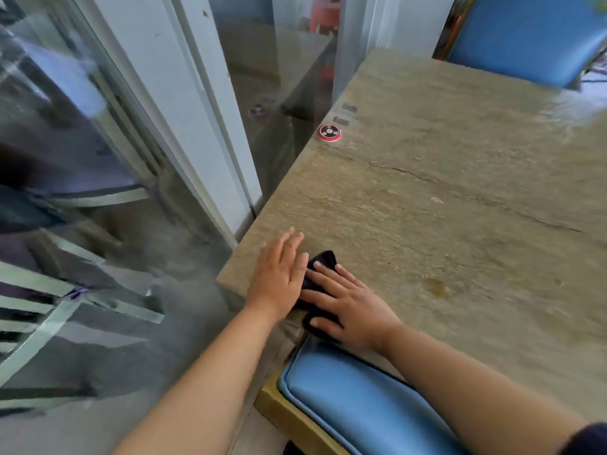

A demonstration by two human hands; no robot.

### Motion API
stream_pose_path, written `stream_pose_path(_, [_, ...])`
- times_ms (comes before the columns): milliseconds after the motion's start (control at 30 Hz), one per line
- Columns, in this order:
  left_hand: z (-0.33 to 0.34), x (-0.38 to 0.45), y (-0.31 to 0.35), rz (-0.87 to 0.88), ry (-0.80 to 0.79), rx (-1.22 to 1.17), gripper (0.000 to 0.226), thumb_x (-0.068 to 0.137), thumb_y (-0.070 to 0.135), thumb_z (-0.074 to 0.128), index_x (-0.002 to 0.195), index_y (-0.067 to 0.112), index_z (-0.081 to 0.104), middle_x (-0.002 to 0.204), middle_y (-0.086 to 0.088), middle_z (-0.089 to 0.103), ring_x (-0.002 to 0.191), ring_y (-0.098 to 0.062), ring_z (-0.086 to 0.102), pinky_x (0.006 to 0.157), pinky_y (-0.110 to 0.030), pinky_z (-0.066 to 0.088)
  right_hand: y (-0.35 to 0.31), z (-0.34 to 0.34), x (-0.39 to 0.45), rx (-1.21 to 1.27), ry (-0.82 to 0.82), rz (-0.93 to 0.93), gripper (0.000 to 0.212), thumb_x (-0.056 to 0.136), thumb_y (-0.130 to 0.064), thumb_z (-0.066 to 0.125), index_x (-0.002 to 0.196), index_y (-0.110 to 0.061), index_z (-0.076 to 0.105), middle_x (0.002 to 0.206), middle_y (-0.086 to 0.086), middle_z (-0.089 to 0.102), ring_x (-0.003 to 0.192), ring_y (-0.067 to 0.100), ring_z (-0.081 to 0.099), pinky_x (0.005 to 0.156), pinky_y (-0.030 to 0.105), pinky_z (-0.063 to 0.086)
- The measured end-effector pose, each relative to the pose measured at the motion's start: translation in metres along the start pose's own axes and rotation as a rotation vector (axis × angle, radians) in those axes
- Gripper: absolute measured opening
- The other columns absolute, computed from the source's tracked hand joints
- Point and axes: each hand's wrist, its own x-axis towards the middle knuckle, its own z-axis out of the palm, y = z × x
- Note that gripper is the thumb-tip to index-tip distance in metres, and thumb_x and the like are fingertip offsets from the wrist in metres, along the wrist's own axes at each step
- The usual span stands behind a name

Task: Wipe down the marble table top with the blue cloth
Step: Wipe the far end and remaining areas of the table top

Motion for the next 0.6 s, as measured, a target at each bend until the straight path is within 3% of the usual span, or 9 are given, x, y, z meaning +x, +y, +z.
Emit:
stream_pose_path(67, [0.011, 0.014, 0.013, 0.108, -0.1, 0.01, 0.065, 0.093, 0.052, 0.016, 0.146, 0.02, 0.038, 0.157, 0.002, 0.026, 0.146, -0.016, 0.02, 0.12, -0.045, 0.013, 0.023, -0.003, -0.018, -0.006, 0.05, 0.111, 0.052, 0.097, -0.056, 0.028, 0.147, -0.039, 0.027, 0.159, -0.009, 0.01, 0.147, 0.01, -0.005, 0.119, 0.036, -0.003])
stream_pose_path(133, [0.022, 0.027, 0.031, 0.148, -0.221, 0.031, 0.063, 0.095, 0.053, 0.016, 0.15, 0.025, 0.029, 0.161, 0.006, 0.014, 0.149, -0.014, 0.007, 0.121, -0.043, 0.001, 0.051, -0.009, -0.034, 0.029, 0.126, 0.354, 0.054, 0.095, -0.058, 0.026, 0.146, -0.041, 0.026, 0.159, -0.009, 0.013, 0.147, 0.009, -0.003, 0.119, 0.037, 0.001])
stream_pose_path(267, [0.042, 0.035, 0.053, 0.097, -0.594, 0.377, 0.058, 0.099, 0.054, 0.005, 0.149, 0.035, -0.017, 0.152, 0.013, -0.036, 0.137, -0.017, -0.039, 0.109, -0.05, -0.028, 0.099, -0.022, -0.081, 0.094, 0.274, 0.886, 0.054, 0.096, -0.052, 0.034, 0.147, -0.035, 0.029, 0.16, -0.003, 0.014, 0.147, 0.014, 0.0, 0.119, 0.035, -0.002])
stream_pose_path(367, [0.046, 0.035, 0.054, 0.096, -0.655, 0.465, 0.056, 0.098, 0.054, -0.001, 0.143, 0.037, -0.03, 0.144, 0.013, -0.048, 0.13, -0.019, -0.048, 0.105, -0.054, -0.031, 0.088, -0.019, -0.087, 0.129, 0.341, 1.183, 0.055, 0.097, -0.048, 0.035, 0.148, -0.028, 0.027, 0.161, 0.003, 0.008, 0.147, 0.021, -0.003, 0.119, 0.039, -0.005])
stream_pose_path(400, [0.045, 0.036, 0.054, 0.081, -0.668, 0.441, 0.055, 0.098, 0.053, -0.002, 0.143, 0.038, -0.029, 0.144, 0.014, -0.047, 0.13, -0.018, -0.048, 0.105, -0.053, -0.031, 0.079, -0.015, -0.083, 0.128, 0.338, 1.189, 0.057, 0.097, -0.048, 0.034, 0.149, -0.026, 0.026, 0.161, 0.005, 0.006, 0.147, 0.023, -0.005, 0.119, 0.04, -0.007])
stream_pose_path(467, [0.044, 0.04, 0.056, 0.027, -0.698, 0.374, 0.053, 0.098, 0.053, -0.004, 0.146, 0.042, -0.022, 0.147, 0.017, -0.042, 0.132, -0.014, -0.045, 0.106, -0.049, -0.032, 0.054, -0.007, -0.072, 0.094, 0.29, 1.016, 0.061, 0.096, -0.052, 0.029, 0.15, -0.025, 0.023, 0.161, 0.007, 0.004, 0.147, 0.023, -0.008, 0.118, 0.039, -0.009])
stream_pose_path(600, [0.046, 0.047, 0.065, -0.113, -0.685, 0.328, 0.05, 0.098, 0.053, 0.0, 0.147, 0.048, -0.011, 0.153, 0.021, -0.03, 0.138, -0.01, -0.035, 0.11, -0.05, -0.027, 0.024, 0.0, -0.078, 0.013, 0.088, 0.362, 0.063, 0.093, -0.058, 0.031, 0.15, -0.03, 0.023, 0.16, 0.004, 0.006, 0.147, 0.021, -0.008, 0.119, 0.041, -0.001])
